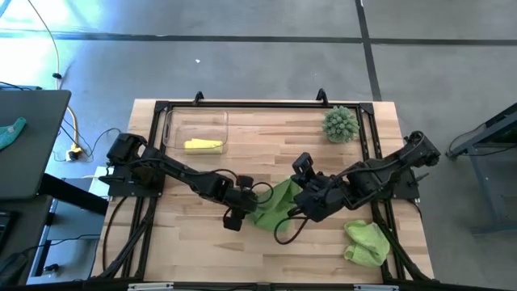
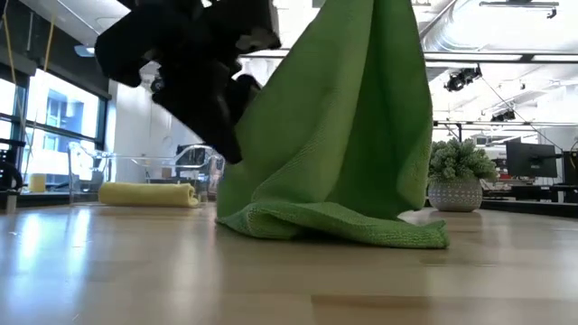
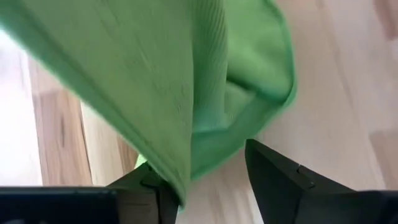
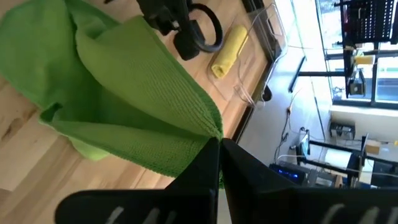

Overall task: Roll microfiber towels into tight, uniform cylinder then place into a basket
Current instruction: Fold the green microfiber cloth

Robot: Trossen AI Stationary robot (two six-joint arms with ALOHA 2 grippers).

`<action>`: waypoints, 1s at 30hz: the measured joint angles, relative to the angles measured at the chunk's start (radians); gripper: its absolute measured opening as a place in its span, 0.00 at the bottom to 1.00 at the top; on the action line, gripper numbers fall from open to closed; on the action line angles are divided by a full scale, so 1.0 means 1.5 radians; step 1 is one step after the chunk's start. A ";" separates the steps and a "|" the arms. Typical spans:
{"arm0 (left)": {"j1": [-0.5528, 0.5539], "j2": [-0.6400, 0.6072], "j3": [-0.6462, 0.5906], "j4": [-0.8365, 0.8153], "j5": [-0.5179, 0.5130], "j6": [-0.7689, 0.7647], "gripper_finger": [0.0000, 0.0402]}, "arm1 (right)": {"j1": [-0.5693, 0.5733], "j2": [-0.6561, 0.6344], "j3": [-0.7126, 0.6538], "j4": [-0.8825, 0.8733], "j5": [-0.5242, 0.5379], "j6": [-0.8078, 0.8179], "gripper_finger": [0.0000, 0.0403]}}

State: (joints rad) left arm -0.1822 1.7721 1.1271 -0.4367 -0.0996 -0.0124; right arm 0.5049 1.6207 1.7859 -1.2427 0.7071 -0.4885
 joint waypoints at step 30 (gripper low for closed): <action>-0.017 -0.073 0.023 -0.256 -0.134 -0.269 0.01 | 0.027 -0.027 0.000 -0.048 -0.020 0.273 0.00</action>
State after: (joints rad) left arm -0.2083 1.6619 1.1614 -0.8205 -0.3001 -0.4165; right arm 0.5461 1.5805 1.7859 -1.3151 0.6777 -0.0785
